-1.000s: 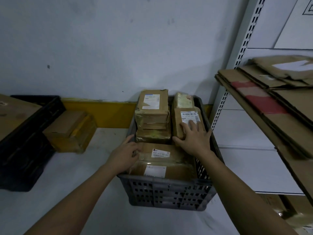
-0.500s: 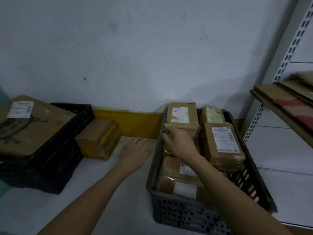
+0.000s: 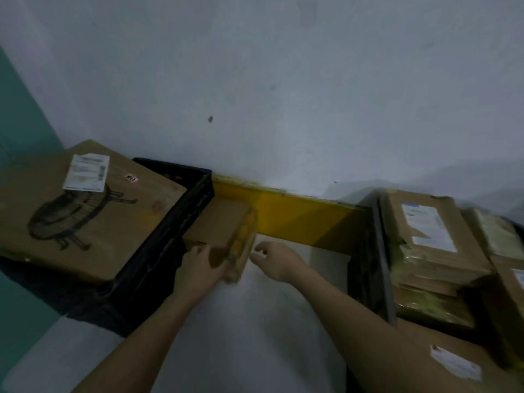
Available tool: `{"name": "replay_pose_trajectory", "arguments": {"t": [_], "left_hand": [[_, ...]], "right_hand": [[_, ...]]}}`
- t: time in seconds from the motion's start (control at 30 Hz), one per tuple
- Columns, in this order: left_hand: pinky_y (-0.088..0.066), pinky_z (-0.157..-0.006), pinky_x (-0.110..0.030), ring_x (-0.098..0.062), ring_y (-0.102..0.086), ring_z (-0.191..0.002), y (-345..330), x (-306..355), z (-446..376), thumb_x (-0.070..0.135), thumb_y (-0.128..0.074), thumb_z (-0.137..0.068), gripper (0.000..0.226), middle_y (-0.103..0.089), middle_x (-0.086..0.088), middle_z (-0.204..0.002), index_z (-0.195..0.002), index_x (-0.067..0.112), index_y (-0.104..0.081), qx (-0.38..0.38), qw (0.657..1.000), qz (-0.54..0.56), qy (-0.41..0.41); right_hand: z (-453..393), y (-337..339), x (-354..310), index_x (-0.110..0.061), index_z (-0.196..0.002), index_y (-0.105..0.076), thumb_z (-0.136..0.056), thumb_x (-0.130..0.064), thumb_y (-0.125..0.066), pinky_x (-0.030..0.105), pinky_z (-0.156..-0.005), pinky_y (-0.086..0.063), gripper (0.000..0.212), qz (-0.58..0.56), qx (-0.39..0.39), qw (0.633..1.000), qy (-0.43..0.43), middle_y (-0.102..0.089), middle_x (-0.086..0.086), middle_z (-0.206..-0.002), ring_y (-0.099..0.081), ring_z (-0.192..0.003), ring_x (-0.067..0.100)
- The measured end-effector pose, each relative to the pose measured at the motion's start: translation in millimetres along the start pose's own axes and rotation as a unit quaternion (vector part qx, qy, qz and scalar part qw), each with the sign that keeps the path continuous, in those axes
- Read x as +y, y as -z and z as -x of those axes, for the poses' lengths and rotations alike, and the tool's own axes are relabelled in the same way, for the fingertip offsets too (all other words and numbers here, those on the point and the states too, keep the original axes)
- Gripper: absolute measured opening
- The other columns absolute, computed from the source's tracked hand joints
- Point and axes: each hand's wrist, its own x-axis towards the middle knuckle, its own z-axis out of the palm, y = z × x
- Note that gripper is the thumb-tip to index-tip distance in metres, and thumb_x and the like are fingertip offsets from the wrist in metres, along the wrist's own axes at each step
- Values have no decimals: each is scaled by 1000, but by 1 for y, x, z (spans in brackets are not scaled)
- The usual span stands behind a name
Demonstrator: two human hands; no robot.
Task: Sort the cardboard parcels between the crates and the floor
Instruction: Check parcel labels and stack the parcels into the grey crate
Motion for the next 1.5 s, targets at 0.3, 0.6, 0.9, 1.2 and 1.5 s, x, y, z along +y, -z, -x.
{"name": "replay_pose_trajectory", "arguments": {"t": [0.3, 0.6, 0.9, 1.2, 1.5], "left_hand": [[-30, -115, -51, -38, -14, -147, -5, -39, -88, 50, -59, -94, 82, -5, -13, -164, -158, 20, -16, -11, 997, 70, 41], [-40, -104, -46, -38, -36, -129, -7, -44, -101, 40, -57, -97, 58, -33, -15, -143, -147, 15, -41, 17, 992, 99, 78], [-45, -98, -35, -31, -51, -121, -11, -25, -75, 19, -63, -96, 40, -41, -13, -137, -135, 14, -56, -16, 975, 213, 62], [-47, -88, -22, -13, -57, -113, 16, 49, -18, 28, -51, -103, 34, -54, 1, -133, -136, 21, -55, 4, 947, 320, -28], [-60, -66, -39, -24, -73, -96, 7, 101, 49, 24, -59, -99, 26, -73, -6, -113, -124, 19, -61, -32, 814, 580, 17]], "right_hand": [[-92, -44, -42, 0, -132, -56, -106, -33, -41, 48, -95, -50, 45, -115, -10, 990, -76, -63, 23, -125, -61, -109, 37], [-100, -73, -40, -21, -141, -47, -102, -46, -46, 32, -80, -49, 46, -311, 34, 937, -157, -57, 0, -115, -57, -88, 12], [-75, -62, -26, -19, -109, -52, -100, -21, -60, 41, -80, -61, 12, -531, 174, 804, -204, -65, 10, -101, -69, -88, 24], [-15, -23, -16, -29, -124, -57, -91, -22, -70, 33, -78, -61, 36, -356, 314, 879, -35, -65, -9, -99, -65, -88, 8], [70, -24, 2, -26, -134, -61, -87, -20, -71, 35, -87, -58, 49, 14, 368, 903, 222, -63, -2, -127, -63, -111, 17]]}}
